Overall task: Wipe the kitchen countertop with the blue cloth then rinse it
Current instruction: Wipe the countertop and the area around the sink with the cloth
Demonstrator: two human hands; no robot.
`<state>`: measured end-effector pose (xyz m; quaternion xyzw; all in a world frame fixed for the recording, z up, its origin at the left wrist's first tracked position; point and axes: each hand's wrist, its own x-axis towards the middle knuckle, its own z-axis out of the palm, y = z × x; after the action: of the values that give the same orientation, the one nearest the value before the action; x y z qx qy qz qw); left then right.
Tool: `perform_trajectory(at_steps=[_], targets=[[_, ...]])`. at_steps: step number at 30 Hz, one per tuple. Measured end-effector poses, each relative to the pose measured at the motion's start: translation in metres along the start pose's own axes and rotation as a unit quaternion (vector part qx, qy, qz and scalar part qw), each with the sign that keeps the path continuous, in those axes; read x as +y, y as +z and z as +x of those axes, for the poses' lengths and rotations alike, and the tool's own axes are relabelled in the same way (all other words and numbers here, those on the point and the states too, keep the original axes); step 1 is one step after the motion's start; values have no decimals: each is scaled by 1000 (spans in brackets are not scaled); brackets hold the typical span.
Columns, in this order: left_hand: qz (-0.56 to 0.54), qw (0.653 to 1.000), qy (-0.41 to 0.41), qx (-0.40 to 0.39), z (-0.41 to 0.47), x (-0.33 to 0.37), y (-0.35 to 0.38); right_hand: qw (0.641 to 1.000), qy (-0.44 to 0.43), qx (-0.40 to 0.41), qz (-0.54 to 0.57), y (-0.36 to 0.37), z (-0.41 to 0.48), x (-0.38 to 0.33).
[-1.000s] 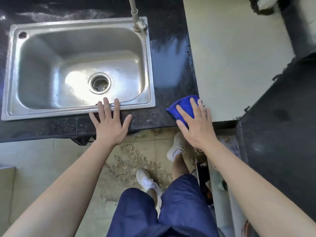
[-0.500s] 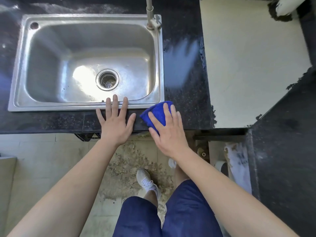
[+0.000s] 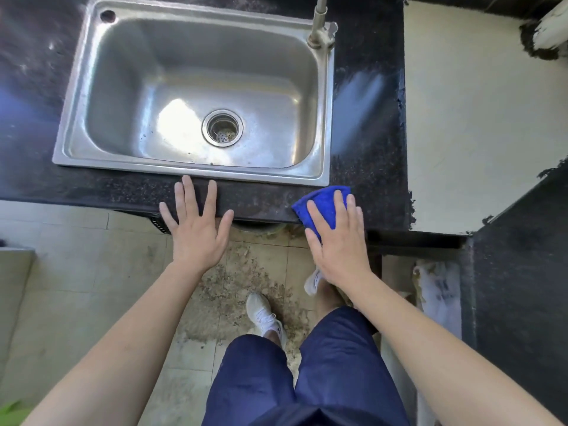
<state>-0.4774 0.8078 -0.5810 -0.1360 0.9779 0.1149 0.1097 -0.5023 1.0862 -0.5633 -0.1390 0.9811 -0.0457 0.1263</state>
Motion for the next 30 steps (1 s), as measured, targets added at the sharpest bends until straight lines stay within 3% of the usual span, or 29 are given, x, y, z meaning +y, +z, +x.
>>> perform_trajectory(at_steps=[11,16,21,26,30], targets=[[16,991,-129,-6,-31,-134,-33,976,-212,-34,27,17,79,-208],[-4,990,-143,-14,-17,-146,-35,959,-280,-29,-9,15,82,-164],[-36,990,-137,-14,-16,-145,-25,966,-252,-39,-37,6,63,-108],[-27,993,-111,-16,-14,-154,-27,974,-219,-52,-21,2,65,-143],[-16,994,-106,-22,-12,-155,-33,959,-271,-68,-38,3,89,-197]])
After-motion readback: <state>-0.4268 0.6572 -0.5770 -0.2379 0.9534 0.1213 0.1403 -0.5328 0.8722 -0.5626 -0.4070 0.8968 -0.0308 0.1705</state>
